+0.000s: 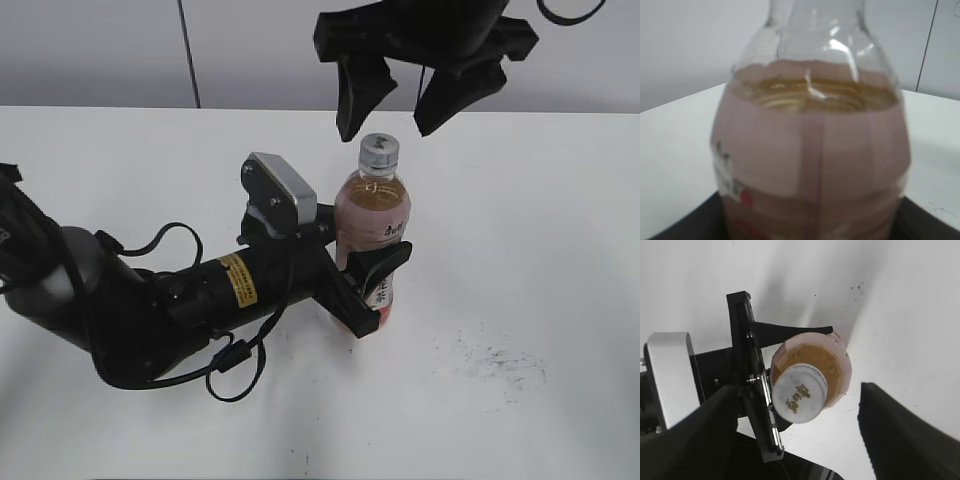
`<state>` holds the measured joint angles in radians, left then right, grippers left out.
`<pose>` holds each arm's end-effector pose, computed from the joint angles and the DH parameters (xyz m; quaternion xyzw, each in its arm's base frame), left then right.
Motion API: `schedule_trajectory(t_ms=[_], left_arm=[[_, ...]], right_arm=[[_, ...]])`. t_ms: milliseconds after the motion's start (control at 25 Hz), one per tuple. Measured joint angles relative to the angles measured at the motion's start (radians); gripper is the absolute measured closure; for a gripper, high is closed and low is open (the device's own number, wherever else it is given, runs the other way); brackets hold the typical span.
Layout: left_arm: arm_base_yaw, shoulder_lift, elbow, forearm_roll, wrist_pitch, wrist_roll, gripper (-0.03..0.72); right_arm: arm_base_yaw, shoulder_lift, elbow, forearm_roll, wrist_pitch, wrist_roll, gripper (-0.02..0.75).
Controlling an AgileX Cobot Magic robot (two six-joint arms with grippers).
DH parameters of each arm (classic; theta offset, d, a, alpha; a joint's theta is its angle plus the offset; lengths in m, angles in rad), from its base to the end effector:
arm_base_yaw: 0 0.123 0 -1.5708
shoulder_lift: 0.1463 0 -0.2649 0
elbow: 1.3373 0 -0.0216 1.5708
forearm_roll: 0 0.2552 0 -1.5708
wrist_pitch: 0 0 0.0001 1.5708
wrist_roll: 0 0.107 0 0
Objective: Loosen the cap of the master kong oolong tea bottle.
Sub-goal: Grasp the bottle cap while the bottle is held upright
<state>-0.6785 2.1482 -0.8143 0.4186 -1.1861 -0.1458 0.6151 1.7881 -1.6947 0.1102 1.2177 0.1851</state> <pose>0.2673 -0.2673 0.0772 0.3696 0.6375 -0.3481 0.5795 0.3087 0.2317 0.2905 -0.2002 0.9630 0.1170 0.1376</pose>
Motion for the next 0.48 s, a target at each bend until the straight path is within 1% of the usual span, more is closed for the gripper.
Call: schedule_trajectory(t_ms=[320, 400, 480], left_arm=[[0.0, 0.0, 0.0, 0.001, 0.0, 0.0, 0.299], [0.0, 0.0, 0.0, 0.001, 0.0, 0.0, 0.299], [0.0, 0.0, 0.0, 0.001, 0.0, 0.0, 0.299]], right_arm=[[0.0, 0.043, 0.0, 0.007, 0.001, 0.031, 0.227], [0.0, 0.045, 0.0, 0.007, 0.002, 0.031, 0.278], [0.0, 0.045, 0.0, 0.003, 0.002, 0.032, 0.389]])
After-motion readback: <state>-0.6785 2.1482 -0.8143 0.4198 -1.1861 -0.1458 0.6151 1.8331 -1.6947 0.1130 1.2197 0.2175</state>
